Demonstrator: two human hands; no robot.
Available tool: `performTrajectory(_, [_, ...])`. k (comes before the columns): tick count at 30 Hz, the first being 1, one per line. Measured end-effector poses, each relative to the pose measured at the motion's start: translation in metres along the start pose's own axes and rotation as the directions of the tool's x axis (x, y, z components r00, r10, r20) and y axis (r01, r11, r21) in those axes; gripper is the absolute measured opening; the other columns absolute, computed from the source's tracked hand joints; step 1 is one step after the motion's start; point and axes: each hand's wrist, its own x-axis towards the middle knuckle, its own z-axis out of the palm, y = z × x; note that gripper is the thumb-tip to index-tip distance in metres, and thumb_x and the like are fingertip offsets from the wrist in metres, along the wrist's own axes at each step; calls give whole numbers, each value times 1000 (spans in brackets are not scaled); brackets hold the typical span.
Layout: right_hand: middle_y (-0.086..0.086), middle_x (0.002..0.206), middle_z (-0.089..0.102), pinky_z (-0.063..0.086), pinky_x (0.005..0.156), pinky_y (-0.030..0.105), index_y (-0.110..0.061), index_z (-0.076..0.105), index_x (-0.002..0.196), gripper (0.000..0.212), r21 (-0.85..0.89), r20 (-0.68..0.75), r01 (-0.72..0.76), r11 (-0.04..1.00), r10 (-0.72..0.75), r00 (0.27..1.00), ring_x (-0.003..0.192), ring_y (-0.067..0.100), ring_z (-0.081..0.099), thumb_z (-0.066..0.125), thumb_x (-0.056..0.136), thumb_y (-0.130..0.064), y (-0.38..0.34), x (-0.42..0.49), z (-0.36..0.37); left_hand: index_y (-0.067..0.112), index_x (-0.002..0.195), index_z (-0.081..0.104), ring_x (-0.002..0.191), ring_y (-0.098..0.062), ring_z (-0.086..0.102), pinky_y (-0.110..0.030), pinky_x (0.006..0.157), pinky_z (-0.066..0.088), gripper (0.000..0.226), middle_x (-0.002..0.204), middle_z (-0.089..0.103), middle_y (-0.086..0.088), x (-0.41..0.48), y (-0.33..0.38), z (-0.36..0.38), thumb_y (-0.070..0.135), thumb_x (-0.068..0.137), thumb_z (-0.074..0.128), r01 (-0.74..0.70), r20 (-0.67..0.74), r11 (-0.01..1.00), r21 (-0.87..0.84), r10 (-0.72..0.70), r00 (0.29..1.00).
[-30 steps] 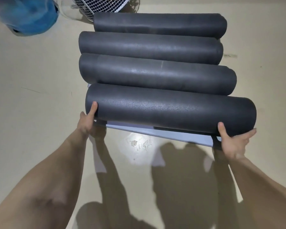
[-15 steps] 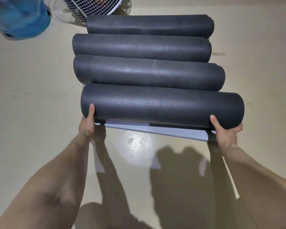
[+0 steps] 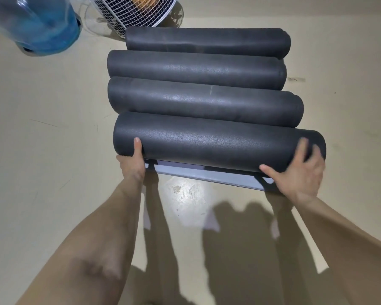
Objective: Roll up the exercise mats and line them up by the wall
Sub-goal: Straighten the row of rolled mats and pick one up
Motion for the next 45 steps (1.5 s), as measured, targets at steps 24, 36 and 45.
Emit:
performTrajectory(24, [6, 139, 50, 49, 92, 42, -35, 27, 156, 147, -335, 661, 672, 661, -344, 667, 124, 37, 56, 60, 30, -105, -154, 40, -12, 22, 149, 40, 113, -20, 65, -38, 104, 49, 142, 137, 62, 0, -91, -58, 81, 90, 32, 83, 425, 234, 828, -366, -360, 903])
performTrajectory(36, [4, 122, 50, 51, 94, 47, -38, 28, 142, 129, -41, 721, 446, 894, -283, 633, 112, 33, 58, 77, 34, -87, -143, -30, 15, 23, 152, 23, 119, -25, 63, -44, 108, 49, 126, 138, 60, 1, -125, -43, 44, 62, 53, 92, 323, 180, 934, -153, -295, 938])
performTrajectory(45, [0, 119, 56, 54, 89, 49, -34, 36, 135, 128, 153, 717, 275, 949, -298, 631, 106, 30, 60, 78, 27, -88, -168, -115, -121, 22, 136, 35, 102, -13, 67, -37, 99, 52, 95, 106, 65, 16, -236, 85, -78, 51, 66, 92, 245, 132, 969, 40, -248, 960])
